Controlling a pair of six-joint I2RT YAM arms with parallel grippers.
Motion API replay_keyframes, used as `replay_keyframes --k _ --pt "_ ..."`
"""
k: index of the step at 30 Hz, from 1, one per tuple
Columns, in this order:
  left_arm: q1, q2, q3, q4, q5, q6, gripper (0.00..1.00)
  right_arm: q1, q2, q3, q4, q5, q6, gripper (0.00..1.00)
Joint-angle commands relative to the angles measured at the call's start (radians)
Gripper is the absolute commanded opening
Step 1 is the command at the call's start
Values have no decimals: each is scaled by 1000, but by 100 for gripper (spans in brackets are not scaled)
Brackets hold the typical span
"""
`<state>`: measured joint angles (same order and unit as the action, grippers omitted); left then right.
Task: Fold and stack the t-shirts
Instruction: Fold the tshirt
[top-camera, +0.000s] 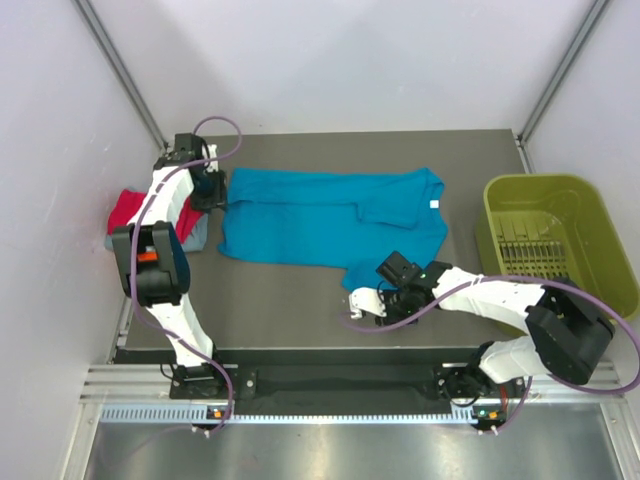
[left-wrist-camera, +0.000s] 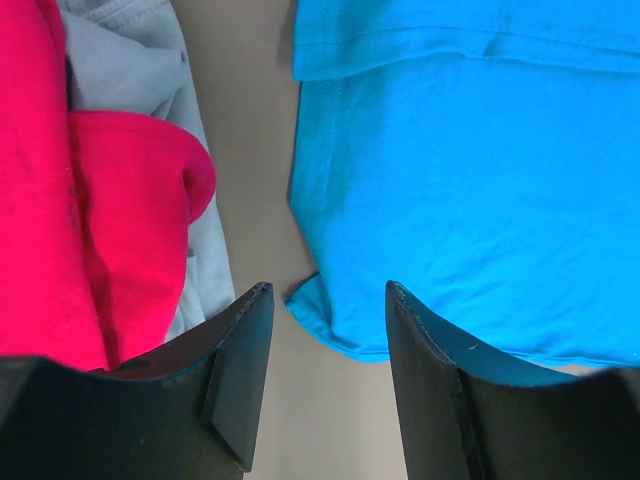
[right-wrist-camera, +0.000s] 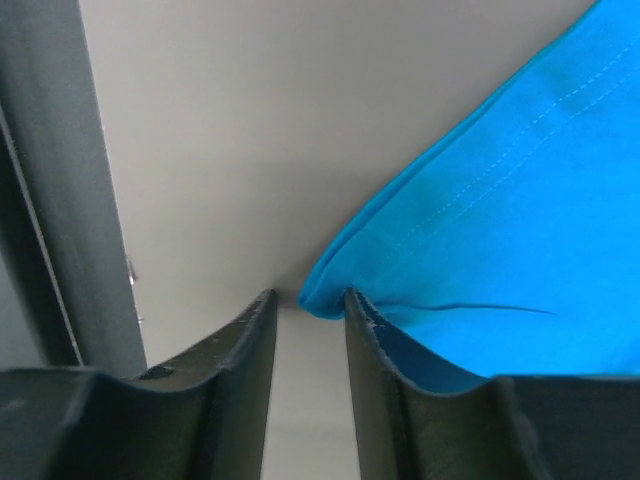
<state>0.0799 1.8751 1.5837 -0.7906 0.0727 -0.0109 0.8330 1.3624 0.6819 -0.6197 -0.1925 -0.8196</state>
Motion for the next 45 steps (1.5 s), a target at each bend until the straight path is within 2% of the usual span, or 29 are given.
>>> replay_keyframes --k 1,3,6,7,10,15,21,27,35,45 --pt "17 -14 15 -16 25 -31 53 21 -6 -27 84 44 -13 32" --pt "24 -19 9 -44 35 -43 53 25 -6 -27 107 51 -10 29" --pt "32 -39 -20 -62 45 -60 53 21 -9 -28 132 67 -10 17" --pt "32 -53 -33 -65 47 -64 53 23 -14 -28 130 76 -12 8" --pt "35 -83 -53 -87 58 -73 53 23 -29 -13 115 112 -19 0" --pt "37 -128 -70 -156 91 -67 53 20 -63 30 60 145 -30 0" --pt "44 -117 -94 -151 70 -73 54 6 -68 30 69 148 -26 0" --pt "57 -38 -80 -151 59 -70 52 -6 -63 34 75 154 -33 0" --pt "101 93 -41 -153 69 -80 40 -23 -60 36 87 154 -27 0" --pt "107 183 -7 -145 81 -84 40 -28 -39 44 101 145 -23 0"
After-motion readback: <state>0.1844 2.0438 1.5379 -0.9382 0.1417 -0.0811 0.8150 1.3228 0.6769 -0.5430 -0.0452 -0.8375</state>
